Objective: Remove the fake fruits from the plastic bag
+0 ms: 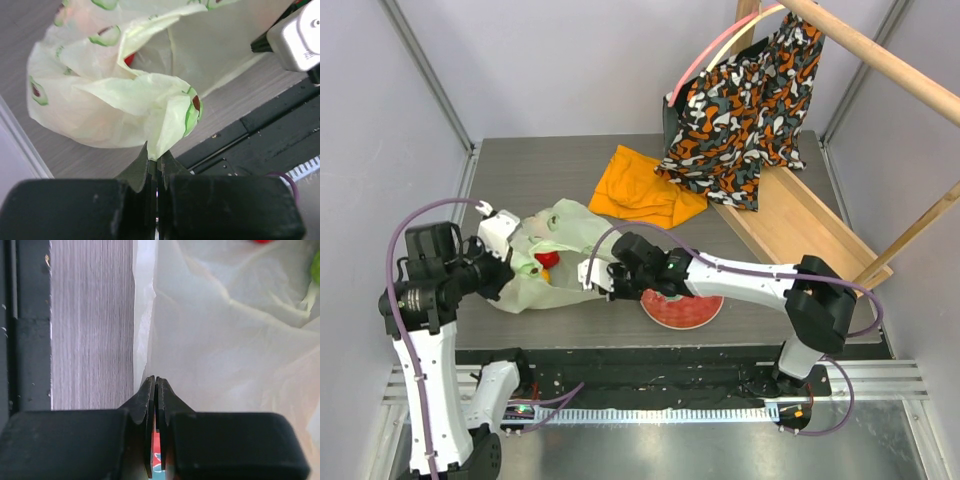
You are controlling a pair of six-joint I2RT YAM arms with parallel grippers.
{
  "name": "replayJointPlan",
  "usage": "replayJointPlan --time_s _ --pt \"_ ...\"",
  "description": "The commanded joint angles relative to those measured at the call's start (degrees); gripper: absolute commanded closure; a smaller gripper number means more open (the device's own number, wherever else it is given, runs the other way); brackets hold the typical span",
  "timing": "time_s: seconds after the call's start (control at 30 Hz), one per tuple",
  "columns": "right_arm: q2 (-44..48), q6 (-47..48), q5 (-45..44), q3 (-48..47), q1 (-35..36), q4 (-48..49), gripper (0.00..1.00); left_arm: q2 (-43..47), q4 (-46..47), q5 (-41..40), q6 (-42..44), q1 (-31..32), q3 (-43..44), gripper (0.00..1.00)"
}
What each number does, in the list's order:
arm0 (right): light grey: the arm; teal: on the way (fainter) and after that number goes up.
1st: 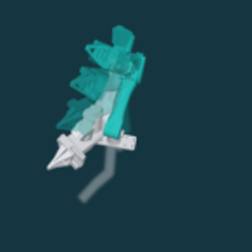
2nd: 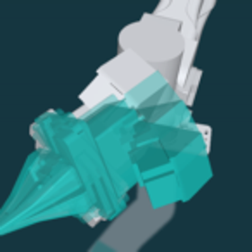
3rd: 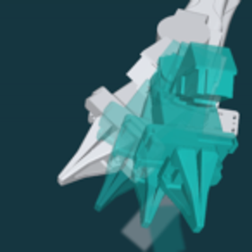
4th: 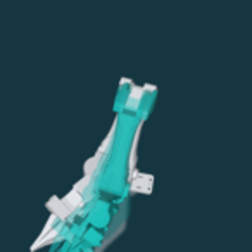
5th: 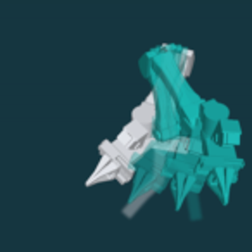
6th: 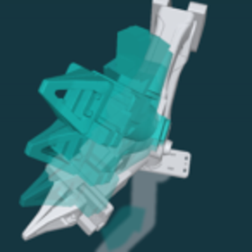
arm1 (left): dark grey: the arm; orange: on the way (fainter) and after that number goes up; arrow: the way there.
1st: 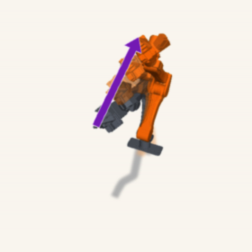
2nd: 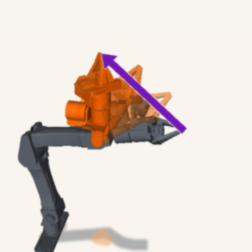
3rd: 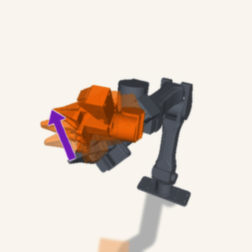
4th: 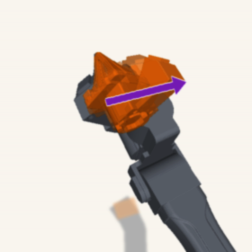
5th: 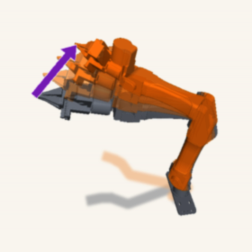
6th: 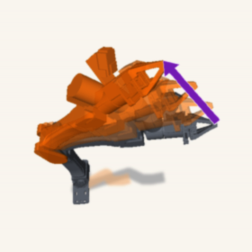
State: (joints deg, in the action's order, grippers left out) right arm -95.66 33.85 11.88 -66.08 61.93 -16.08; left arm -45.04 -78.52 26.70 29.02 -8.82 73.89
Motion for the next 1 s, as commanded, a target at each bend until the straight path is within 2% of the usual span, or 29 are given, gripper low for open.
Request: replayJointPlan --time_s 0.0,0.17,0.27,0.37,0.5,0.6,0.67,0.73,0.77,0.83,0.87,0.97 --pt "0.66 -3.44 9.38 -7.71 -0.32 2.19 0.92 2.31 -12.77 -1.29 6.03 -0.32 2.76 1.0" --pt "-7.34 1.13 6.85 -17.14 2.31 1.31 0.91 7.94 -16.58 -10.25 8.6 -0.23 2.48 1.0" --pt "-11.56 1.31 2.29 -19.78 3.02 2.71 0.86 9.09 -15.44 -11.49 7.91 -0.32 5.2 1.0" --pt "-13.59 1.14 -3.34 -19.09 3.02 3.85 0.86 6.81 -14.65 -9.31 5.88 -0.32 10.81 1.0" --pt "-10.62 0.69 -7.66 -12.96 1.62 5.97 0.86 1.9 -15.08 -3.44 3.07 -0.32 19.26 1.0" --pt "-3.42 1.75 -4.68 -4.43 1.35 3.69 0.87 -3.12 -16.58 1.67 2.02 -0.32 24.02 1.0" --pt "4.05 -2.61 -1.62 1.88 -0.48 4.99 0.87 -4.53 -16.75 2.48 1.66 -0.32 24.72 1.0" --pt "10.54 -6.58 2.07 4.72 -3.12 5.0 0.87 -3.84 -16.75 1.87 2.18 -0.23 23.77 1.0" --pt "12.06 -8.6 6.18 6.56 -6.18 4.65 0.86 -2.0 -16.75 0.91 3.06 -0.15 21.5 1.0" --pt "14.17 -13.18 8.68 7.98 -7.87 4.56 0.87 0.64 -16.66 -1.81 7.0 -0.15 17.02 1.0" --pt "14.27 -13.71 9.38 8.25 -8.14 4.65 0.87 2.83 -16.58 -2.7 8.06 -0.15 11.68 1.0" --pt "10.87 -13.28 12.03 4.32 -7.44 4.3 0.86 5.47 -16.75 -5.51 10.97 -0.14 3.21 1.0"
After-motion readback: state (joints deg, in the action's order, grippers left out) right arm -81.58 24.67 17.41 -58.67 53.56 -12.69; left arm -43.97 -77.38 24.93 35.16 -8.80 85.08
